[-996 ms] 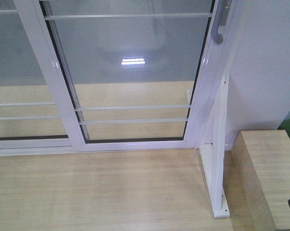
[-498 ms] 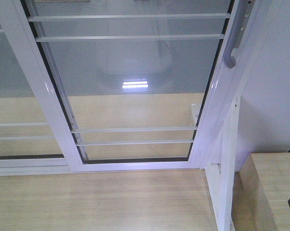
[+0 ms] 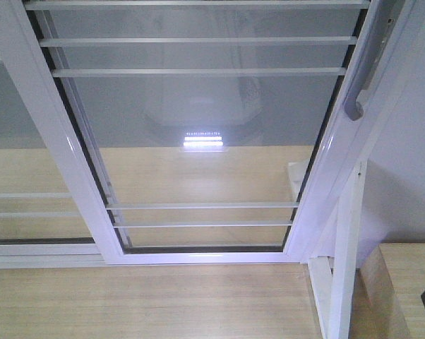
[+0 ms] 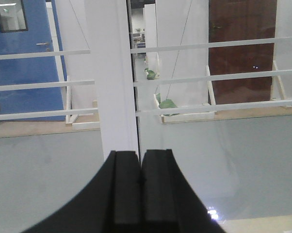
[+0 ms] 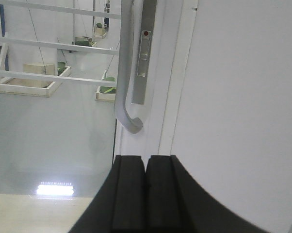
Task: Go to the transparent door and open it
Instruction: 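Approach the door and stop facing its silver handle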
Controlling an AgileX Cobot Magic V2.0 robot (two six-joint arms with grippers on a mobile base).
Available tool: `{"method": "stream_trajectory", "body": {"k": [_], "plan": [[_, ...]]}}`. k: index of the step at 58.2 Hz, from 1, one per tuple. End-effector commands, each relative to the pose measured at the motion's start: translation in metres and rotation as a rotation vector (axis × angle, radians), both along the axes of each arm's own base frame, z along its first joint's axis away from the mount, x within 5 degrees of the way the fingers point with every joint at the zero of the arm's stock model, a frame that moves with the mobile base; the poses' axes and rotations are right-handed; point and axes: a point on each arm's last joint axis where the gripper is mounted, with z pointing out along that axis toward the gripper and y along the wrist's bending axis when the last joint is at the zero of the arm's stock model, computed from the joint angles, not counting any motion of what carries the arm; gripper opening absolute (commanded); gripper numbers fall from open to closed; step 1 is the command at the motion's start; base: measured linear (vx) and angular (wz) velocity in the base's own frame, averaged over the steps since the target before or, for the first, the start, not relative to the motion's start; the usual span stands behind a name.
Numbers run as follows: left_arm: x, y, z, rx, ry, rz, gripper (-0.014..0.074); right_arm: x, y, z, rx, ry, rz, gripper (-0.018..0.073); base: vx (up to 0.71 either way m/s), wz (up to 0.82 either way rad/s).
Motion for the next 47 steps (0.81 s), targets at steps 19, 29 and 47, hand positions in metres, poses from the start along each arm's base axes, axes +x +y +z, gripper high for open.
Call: {"method": "stream_trajectory", "body": {"k": [19, 29, 47], "plan": [[0.0005, 0.0003, -0.0037, -0.014, -0.045, 0.001, -0.0006, 0.0016, 0.0002, 0.0016, -0.013, -0.044, 0.001, -0.0007, -0.01, -0.01], [0.0005, 0.0003, -0.0037, -0.014, -0.045, 0.001, -0.0006, 0.0016, 0.0002, 0.0016, -0.013, -0.044, 0.001, -0.0007, 0.0, 0.0], [0.0005, 0.0003, -0.0037, -0.014, -0.045, 0.001, -0.0006, 0.0016, 0.0002, 0.002, -0.014, -0.049, 0.002, -0.0007, 0.0, 0.0]]}}
